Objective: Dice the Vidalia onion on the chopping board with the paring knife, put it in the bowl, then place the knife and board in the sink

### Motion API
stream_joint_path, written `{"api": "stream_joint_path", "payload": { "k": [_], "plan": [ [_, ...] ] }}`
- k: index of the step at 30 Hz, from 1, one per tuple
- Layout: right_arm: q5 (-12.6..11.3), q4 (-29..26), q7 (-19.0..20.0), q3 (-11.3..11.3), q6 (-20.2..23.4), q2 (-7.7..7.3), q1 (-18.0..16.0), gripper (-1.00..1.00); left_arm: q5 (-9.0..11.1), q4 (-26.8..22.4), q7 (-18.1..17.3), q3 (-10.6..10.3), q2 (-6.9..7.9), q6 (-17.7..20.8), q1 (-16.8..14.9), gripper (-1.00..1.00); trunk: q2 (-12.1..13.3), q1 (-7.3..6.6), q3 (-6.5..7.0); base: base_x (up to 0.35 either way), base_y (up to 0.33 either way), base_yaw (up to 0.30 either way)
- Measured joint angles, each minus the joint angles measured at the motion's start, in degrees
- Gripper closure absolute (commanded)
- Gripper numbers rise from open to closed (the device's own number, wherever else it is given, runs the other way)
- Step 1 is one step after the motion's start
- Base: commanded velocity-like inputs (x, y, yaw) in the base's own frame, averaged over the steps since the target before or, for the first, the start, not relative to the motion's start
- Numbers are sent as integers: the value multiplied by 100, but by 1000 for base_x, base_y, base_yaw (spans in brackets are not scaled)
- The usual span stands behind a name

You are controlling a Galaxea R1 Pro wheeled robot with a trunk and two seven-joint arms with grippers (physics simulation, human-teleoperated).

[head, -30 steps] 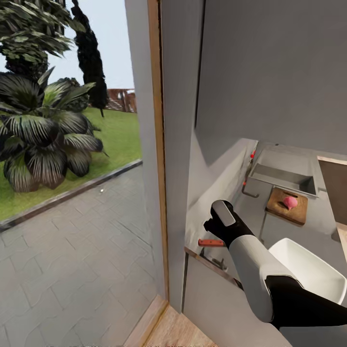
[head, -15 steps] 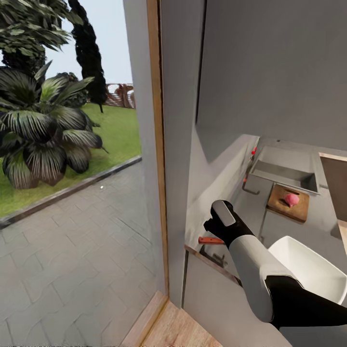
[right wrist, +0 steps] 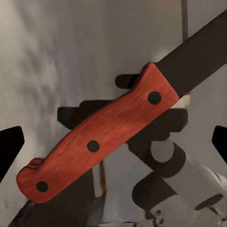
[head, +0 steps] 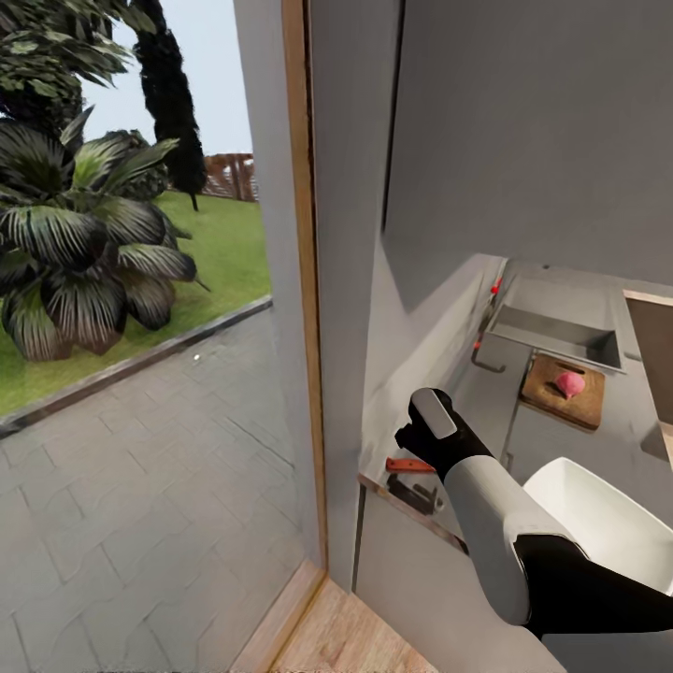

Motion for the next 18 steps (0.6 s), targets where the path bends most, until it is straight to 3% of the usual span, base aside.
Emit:
{"api": "stream_joint_path", "payload": {
  "k": [18],
  "plan": [
    [-3,-2,-11,0,0,0,0,-100,0,0,0,0,-8,0,0,-100,0,0,-166,0,0,0]
  ]
}}
